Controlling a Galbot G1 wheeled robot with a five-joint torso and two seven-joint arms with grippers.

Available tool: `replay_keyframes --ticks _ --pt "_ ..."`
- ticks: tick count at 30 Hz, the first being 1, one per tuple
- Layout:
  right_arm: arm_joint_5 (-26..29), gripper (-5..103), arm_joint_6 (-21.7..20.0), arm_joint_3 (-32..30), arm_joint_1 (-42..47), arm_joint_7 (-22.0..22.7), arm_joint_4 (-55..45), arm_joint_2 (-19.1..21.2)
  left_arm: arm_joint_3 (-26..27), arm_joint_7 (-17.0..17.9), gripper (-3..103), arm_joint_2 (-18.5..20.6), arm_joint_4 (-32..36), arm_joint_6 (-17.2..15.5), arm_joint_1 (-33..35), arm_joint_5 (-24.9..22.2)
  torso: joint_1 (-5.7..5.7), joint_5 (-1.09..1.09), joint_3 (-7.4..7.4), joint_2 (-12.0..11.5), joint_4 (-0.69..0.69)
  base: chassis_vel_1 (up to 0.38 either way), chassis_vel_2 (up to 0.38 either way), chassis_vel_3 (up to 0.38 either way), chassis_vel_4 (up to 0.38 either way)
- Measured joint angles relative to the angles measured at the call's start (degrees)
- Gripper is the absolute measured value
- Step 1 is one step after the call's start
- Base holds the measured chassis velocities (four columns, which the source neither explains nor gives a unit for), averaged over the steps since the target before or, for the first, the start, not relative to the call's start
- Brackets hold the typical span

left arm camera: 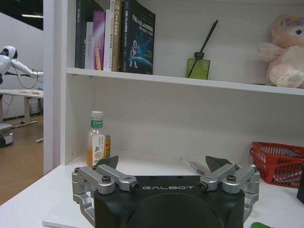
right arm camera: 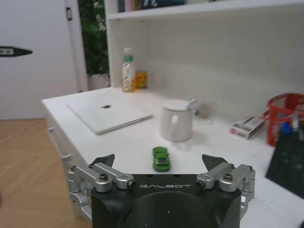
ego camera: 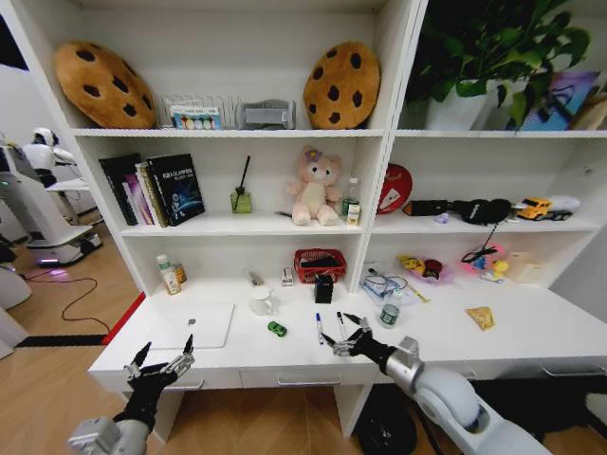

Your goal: Organize the objects on the table.

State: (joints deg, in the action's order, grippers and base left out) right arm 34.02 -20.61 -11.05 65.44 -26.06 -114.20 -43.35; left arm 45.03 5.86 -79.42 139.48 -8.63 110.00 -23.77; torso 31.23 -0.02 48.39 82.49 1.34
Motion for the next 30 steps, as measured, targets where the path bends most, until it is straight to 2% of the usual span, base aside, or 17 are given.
replay_keyframes --ticks 1,5,6,7,8,10,12,15,22,30 --pt "-0.7 100 -1.3 2.3 -3.2 -3.3 2.3 -0.1 0.0 0.1 100 0.0 0.0 0.0 0.0 0.0 0.0 0.03 0.0 0.0 0.01 0.0 0.0 0.0 0.0" --pt "-1.8 100 -2.8 5.9 -8.1 -6.7 6.0 -1.4 0.0 0.1 100 0.0 0.0 0.0 0.0 0.0 0.0 0.0 0.0 0.0 0.01 0.0 0.0 0.0 0.0" --pt "-2.7 100 -3.4 8.9 -11.7 -7.6 8.8 -3.1 0.0 0.1 100 0.0 0.0 0.0 0.0 0.0 0.0 0.02 0.0 0.0 0.01 0.0 0.0 0.0 0.0" --pt "-3.3 100 -3.4 12.3 -15.6 -7.6 11.7 -4.6 0.0 0.1 100 0.0 0.0 0.0 0.0 0.0 0.0 0.02 0.0 0.0 0.01 0.0 0.0 0.0 0.0" --pt "-3.3 100 -3.4 12.3 -15.6 -7.6 11.7 -4.6 0.0 0.1 100 0.0 0.0 0.0 0.0 0.0 0.0 0.02 0.0 0.0 0.01 0.0 0.0 0.0 0.0" --pt "-3.4 100 -3.3 16.3 -20.1 -7.0 14.5 -6.0 0.0 0.1 100 0.0 0.0 0.0 0.0 0.0 0.0 0.01 0.0 0.0 0.0 0.0 0.0 0.0 0.0" --pt "-3.2 100 -3.6 21.4 -26.0 -4.8 18.8 -8.1 0.0 0.1 100 0.0 0.0 0.0 0.0 0.0 0.0 -0.02 0.0 0.0 -0.02 0.0 0.0 0.0 0.0" --pt "-2.5 100 -4.0 24.6 -29.7 -3.2 23.1 -10.0 0.0 0.1 100 0.0 0.0 0.0 0.0 0.0 0.0 0.0 0.0 0.0 -0.01 0.0 0.0 0.0 0.0" --pt "-0.2 100 -5.6 29.3 -33.9 -1.6 29.0 -12.3 0.0 0.0 100 0.0 0.0 0.0 0.0 0.0 0.0 0.01 0.0 0.0 0.0 0.0 0.0 0.0 0.0" --pt "-0.2 100 -5.4 31.6 -35.1 -1.6 32.2 -15.5 0.0 0.0 100 0.0 0.0 0.0 0.0 0.0 0.0 0.01 -0.01 0.0 0.0 0.0 0.0 0.0 0.0"
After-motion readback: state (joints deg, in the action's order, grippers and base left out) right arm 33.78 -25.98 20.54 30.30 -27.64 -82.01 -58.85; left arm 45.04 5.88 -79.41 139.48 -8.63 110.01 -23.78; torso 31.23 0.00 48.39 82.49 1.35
